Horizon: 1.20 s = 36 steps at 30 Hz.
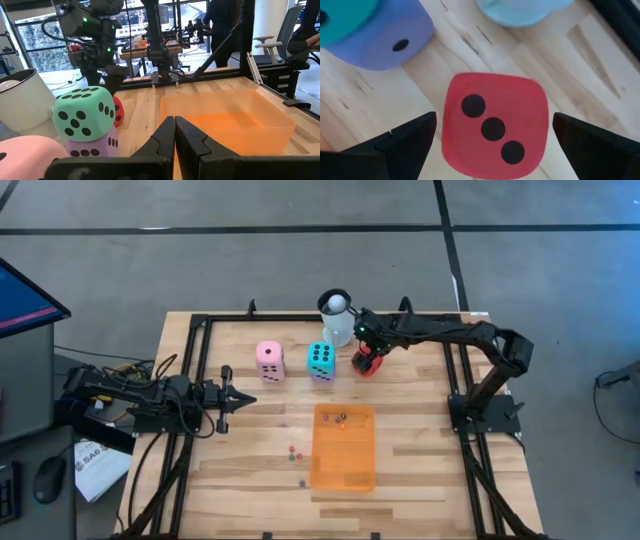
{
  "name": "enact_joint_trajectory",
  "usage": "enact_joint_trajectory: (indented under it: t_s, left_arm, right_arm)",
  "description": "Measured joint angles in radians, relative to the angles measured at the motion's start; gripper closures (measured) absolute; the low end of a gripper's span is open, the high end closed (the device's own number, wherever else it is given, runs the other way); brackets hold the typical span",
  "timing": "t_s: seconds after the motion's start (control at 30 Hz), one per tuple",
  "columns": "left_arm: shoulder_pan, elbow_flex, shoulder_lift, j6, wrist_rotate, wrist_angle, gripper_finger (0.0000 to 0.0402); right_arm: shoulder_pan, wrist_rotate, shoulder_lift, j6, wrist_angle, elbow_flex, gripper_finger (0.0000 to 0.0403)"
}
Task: Pick & Place Dice
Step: Put the large red dice into the orange bin
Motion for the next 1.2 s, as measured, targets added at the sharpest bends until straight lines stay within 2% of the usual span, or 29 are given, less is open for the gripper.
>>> enact_joint_trajectory:
  t_s: [0.27, 0.73, 1.07, 1.2]
  left_arm:
    - [0.000, 0.000, 0.000, 0.000, 0.000, 0.000, 0.0401]
    - [0.000, 0.000, 0.000, 0.000, 0.000, 0.000, 0.0401]
    - [0.000, 0.000, 0.000, 0.000, 0.000, 0.000, 0.0402]
    - [0.000, 0.000, 0.000, 0.000, 0.000, 0.000, 0.0402]
  right_arm:
    - [-0.011, -0.004, -0.001, 0.021, 0.065, -0.085, 0.0007]
    - [-0.014, -0.003, 0.000, -0.028, 0.079, -0.097, 0.0008]
    - [-0.014, -0.001, -0.006, -0.073, 0.076, -0.097, 0.0060]
    - [-0.015, 0.004, -0.006, -0.099, 0.013, -0.054, 0.0063]
